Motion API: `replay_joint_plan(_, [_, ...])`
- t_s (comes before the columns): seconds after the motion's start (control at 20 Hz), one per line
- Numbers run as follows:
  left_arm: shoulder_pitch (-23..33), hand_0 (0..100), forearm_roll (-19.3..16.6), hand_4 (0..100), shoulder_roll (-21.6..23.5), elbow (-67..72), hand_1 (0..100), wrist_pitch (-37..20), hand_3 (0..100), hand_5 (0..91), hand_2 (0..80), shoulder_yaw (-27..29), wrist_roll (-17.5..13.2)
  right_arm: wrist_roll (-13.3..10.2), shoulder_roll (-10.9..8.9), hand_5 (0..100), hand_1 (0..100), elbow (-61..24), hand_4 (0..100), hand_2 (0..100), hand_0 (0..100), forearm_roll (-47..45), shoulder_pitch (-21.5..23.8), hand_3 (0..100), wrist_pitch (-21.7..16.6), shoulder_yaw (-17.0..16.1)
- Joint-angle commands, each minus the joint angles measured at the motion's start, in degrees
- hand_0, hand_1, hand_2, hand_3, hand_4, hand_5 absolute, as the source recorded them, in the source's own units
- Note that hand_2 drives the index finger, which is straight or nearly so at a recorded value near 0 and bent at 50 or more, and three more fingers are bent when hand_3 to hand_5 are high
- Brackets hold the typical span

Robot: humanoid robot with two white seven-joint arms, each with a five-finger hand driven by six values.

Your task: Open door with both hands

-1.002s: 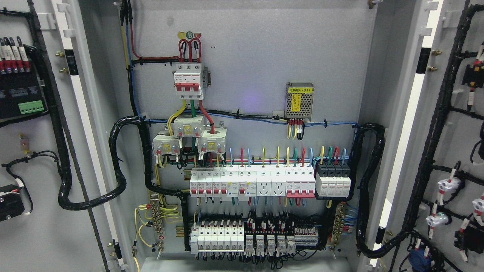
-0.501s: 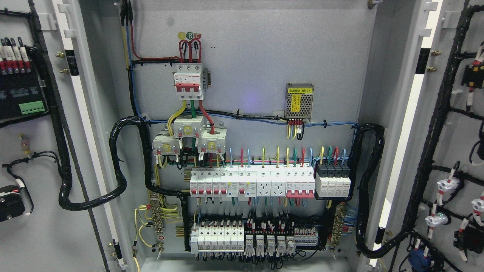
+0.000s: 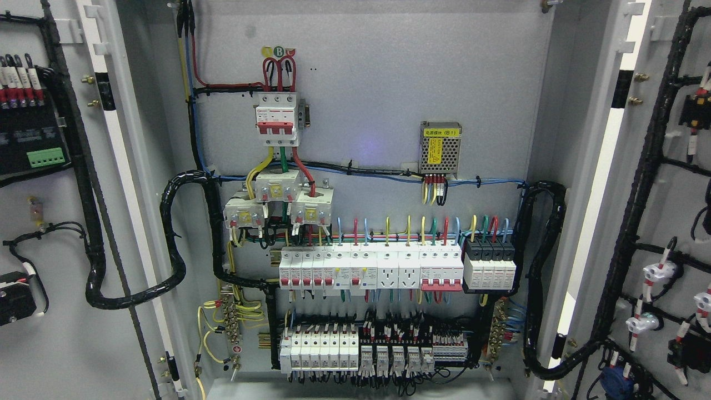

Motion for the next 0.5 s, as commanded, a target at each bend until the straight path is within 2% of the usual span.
replay_joint_plan(0.0, [-7.48, 12, -2.01, 0, -6.31, 33.78, 39, -0.01, 0, 0.0, 0.0, 0.84, 0.52, -3.24, 8.57, 0, 39, 27.46, 0, 0, 12, 6.84, -9.49, 0, 9.82, 0.87])
replay_joint_plan(0.15, [-8.72, 12, -2.01, 0, -7.89, 36.61, 39, -0.10, 0, 0.0, 0.0, 3.82, 0.60, -3.24, 8.66, 0, 39, 26.15, 0, 0, 12, 7.01, -10.73, 0, 13.62, -1.15])
replay_joint_plan(0.45, [-8.90, 12, -1.40, 0, -10.18, 38.28, 39, -0.10, 0, 0.0, 0.0, 4.35, 0.69, -3.15, 8.66, 0, 39, 25.35, 0, 0, 12, 7.01, -10.73, 0, 14.51, -1.42])
